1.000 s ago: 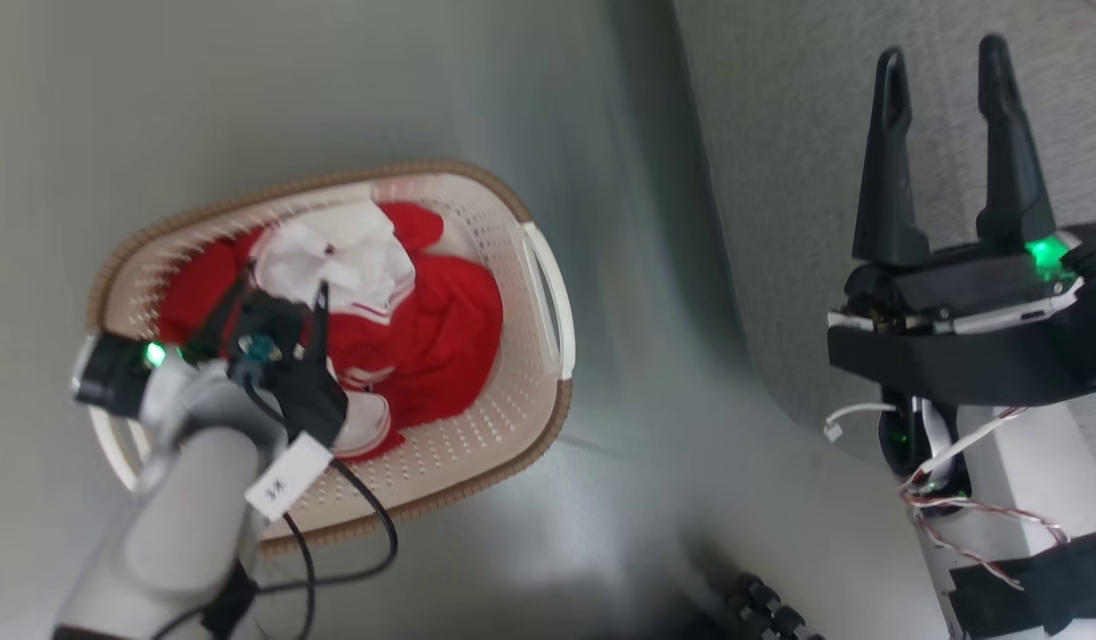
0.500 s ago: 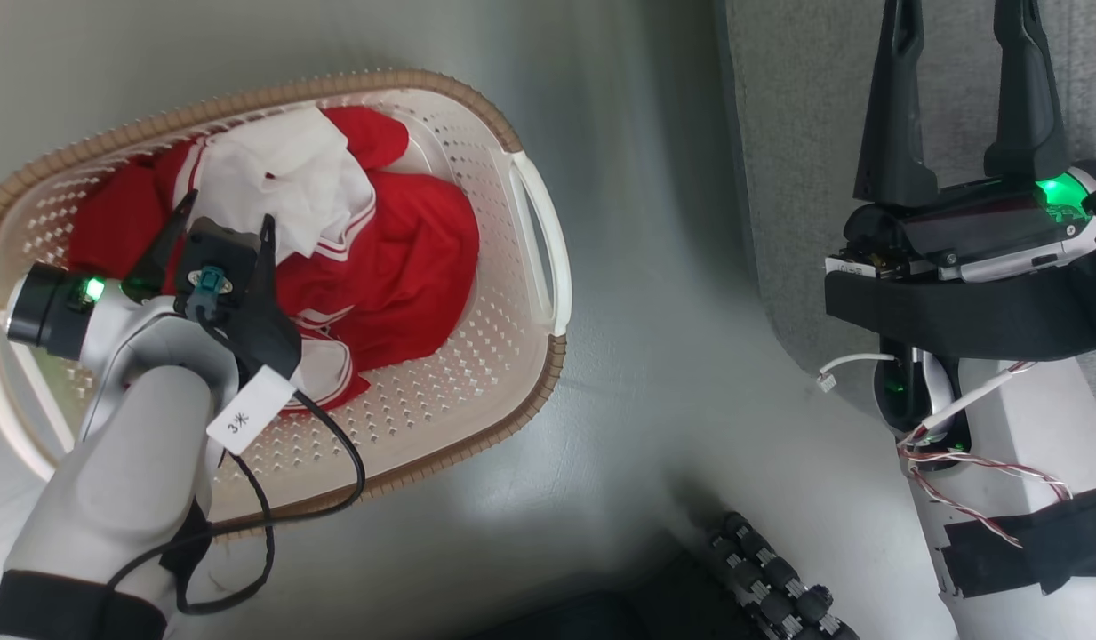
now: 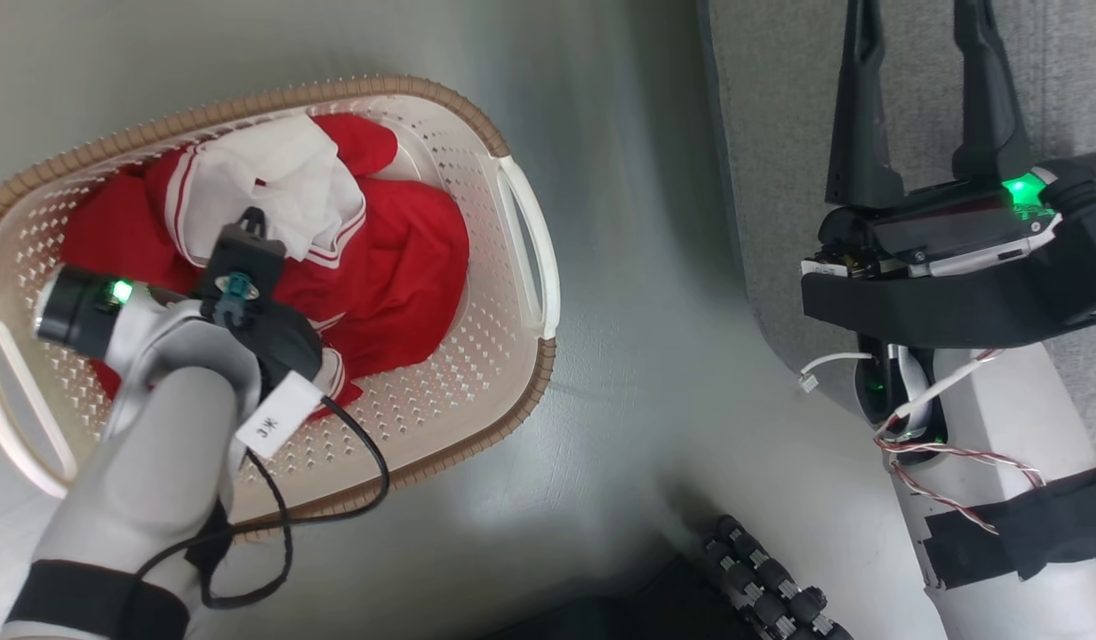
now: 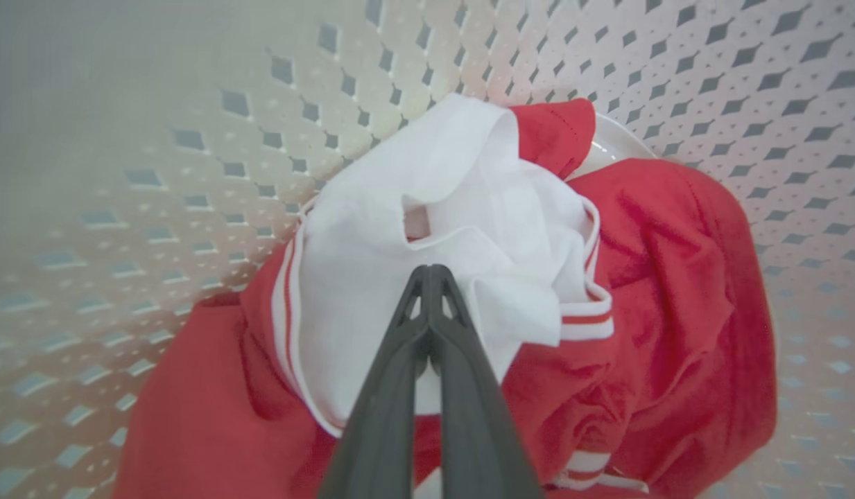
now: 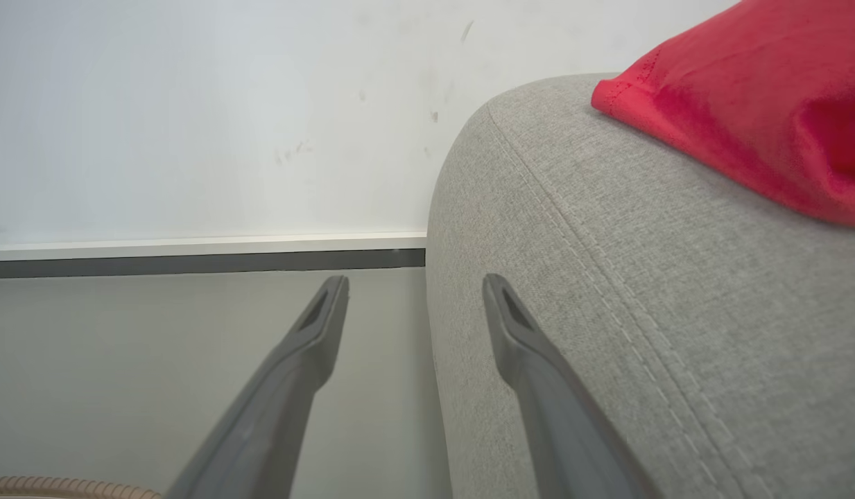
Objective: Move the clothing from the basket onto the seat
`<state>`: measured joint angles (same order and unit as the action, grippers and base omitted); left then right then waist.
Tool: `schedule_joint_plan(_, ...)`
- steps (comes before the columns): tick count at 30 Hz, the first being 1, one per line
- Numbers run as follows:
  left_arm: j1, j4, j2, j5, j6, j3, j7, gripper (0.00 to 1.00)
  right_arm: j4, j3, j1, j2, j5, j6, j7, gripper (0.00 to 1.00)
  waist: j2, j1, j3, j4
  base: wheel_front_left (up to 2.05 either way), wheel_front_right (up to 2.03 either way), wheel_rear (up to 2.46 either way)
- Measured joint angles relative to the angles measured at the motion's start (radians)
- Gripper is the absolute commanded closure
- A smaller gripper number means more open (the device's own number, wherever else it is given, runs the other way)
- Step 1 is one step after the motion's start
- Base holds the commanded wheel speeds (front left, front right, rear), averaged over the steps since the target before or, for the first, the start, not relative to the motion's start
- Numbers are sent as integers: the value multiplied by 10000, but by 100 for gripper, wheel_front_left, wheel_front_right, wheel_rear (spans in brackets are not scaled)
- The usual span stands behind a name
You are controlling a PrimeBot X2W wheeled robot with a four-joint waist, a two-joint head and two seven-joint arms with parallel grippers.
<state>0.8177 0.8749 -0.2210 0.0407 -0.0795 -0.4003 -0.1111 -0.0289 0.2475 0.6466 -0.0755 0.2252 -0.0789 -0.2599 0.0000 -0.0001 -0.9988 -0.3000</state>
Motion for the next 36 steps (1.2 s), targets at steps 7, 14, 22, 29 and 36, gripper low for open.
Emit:
schedule_joint_plan(7, -88, 251, 456, 31, 98, -125, -627, 100, 499, -42, -10, 27, -151, 88, 4, 0, 0, 0, 493, 93, 0, 0, 0)
schedule_joint_plan(14, -665, 483, 882, 332, 105, -2, -1122, 100, 972, -163, -114, 27, -242, 155, 4, 0, 0, 0, 1208, 301, 0, 0, 0)
schedule_joint_plan(22, -1239, 61, 1290, 878, 280, 211, -1384, 57, 1492, -483, -678, -178, -385, 222, 4, 0, -1, -1, 2514, 708, 0, 0, 0)
schedule_joint_plan(29, -1761, -807, 1427, 1310, 456, 445, -1384, 0, 1766, -648, -1220, -370, -445, 265, 6, 0, -1, -1, 3504, 1068, 0, 0, 0)
schedule_joint_plan(36, -2540, -1975, 1519, 1634, 433, 955, -1384, 0, 2029, -782, -1855, -583, -500, 351, 6, 0, -1, -1, 4508, 1491, 0, 0, 0)
